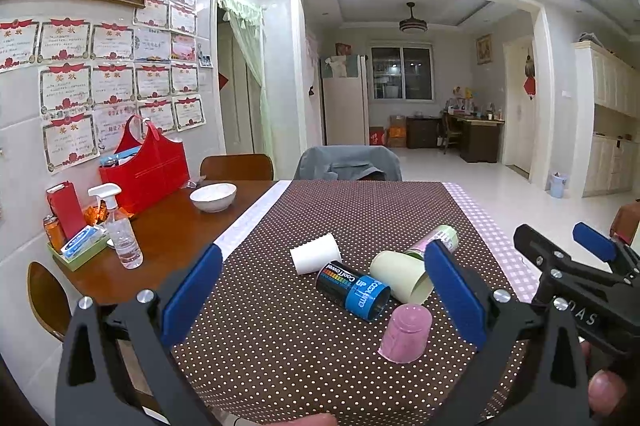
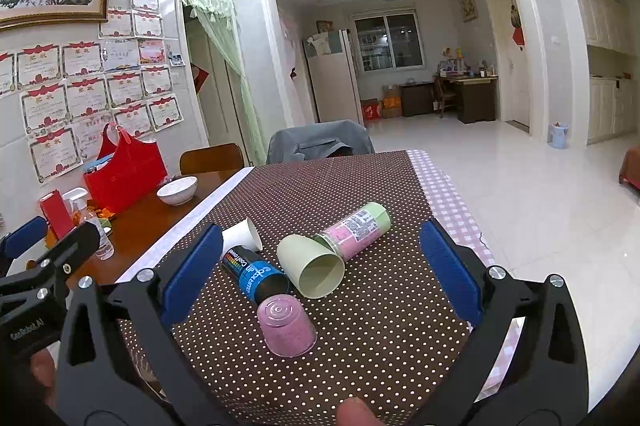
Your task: Flip cup upside down
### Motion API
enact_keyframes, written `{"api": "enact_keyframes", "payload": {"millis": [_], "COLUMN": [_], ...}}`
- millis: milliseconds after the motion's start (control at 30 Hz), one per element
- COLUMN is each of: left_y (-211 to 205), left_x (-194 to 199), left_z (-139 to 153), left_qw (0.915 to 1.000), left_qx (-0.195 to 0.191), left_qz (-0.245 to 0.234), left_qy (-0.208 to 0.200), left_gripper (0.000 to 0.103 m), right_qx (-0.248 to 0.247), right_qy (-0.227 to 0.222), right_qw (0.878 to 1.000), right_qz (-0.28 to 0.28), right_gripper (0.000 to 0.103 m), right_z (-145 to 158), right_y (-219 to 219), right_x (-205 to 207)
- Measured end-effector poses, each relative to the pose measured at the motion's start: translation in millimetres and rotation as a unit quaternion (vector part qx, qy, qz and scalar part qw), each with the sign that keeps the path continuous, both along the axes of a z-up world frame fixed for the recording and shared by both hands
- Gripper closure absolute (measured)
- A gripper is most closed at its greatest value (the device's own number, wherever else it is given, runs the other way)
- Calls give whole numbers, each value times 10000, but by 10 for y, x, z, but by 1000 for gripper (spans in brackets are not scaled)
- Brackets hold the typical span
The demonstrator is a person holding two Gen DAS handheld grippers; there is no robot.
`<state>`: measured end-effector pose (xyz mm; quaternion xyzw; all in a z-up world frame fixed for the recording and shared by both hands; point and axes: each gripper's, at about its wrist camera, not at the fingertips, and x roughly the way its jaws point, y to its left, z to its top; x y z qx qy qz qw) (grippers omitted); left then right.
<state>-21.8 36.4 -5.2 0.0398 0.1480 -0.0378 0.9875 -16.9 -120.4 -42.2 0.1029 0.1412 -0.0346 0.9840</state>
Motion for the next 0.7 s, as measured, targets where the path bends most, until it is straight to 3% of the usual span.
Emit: {"api": "enact_keyframes", "payload": {"millis": [700], "left_y": [7], "left_x": [-9], "left_z": [-8], "left_qw": [10000], "left_qx": [-19], "left_qz": [9], "left_qy": [-15], "left_gripper": [4], "right_qx": [7], "right_qy": [64], "right_qw": [10000], "right_qz": [60], "right_gripper": [6], "right_z": [-53], "right_y": [38], "right_x": [22]}}
